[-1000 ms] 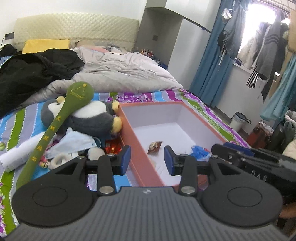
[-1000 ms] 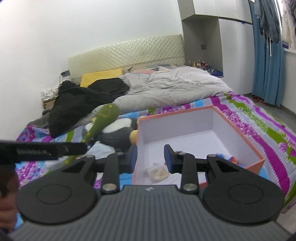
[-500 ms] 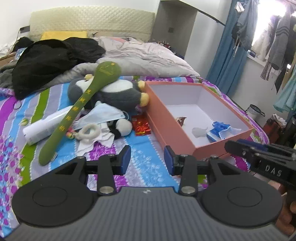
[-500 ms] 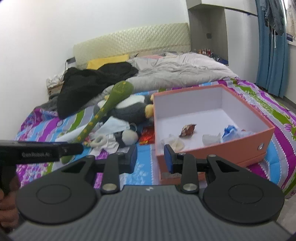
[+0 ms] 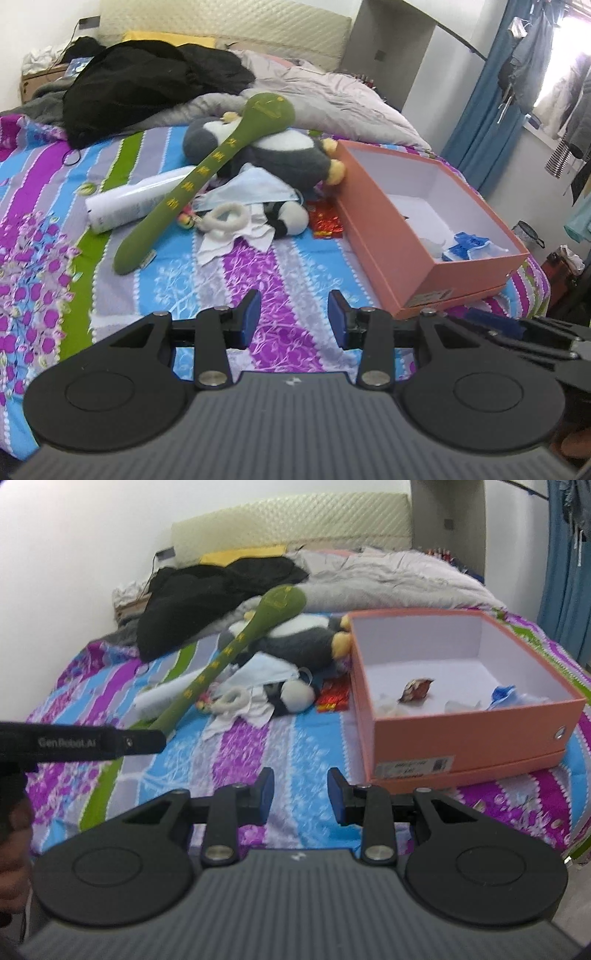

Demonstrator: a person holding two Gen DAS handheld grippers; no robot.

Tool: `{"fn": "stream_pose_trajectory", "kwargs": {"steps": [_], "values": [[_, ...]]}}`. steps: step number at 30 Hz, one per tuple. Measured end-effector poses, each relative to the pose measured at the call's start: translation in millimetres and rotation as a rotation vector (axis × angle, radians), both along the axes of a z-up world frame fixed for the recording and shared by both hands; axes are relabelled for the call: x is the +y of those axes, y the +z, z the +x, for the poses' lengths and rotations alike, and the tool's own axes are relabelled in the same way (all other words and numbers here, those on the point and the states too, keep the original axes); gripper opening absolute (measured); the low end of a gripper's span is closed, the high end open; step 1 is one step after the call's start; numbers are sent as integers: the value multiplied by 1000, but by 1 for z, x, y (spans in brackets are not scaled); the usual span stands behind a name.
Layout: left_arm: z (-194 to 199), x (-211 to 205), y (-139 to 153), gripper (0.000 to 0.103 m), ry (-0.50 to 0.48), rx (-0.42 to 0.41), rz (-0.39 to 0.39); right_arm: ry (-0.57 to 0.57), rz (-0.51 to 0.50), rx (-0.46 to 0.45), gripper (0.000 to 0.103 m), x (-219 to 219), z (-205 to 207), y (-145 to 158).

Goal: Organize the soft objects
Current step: 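Withdraw both grippers from the pink box back toward the pile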

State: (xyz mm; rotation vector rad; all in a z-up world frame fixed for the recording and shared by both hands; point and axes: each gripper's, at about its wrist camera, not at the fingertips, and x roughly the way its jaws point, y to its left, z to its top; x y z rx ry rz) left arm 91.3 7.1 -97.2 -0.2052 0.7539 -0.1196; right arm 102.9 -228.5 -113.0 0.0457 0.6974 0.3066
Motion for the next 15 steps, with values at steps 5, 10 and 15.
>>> {"fn": "stream_pose_trajectory", "kwargs": {"steps": [5,10,15], "values": [[2,7,-7,52,32,17,-15,24,-10,22,34,8,6,-10],[16,10,-20,52,38,41,-21,42,-17,31,34,17,18,-19],[37,15,-33,52,35,60,-7,53,-23,36,34,28,36,-29]]}}
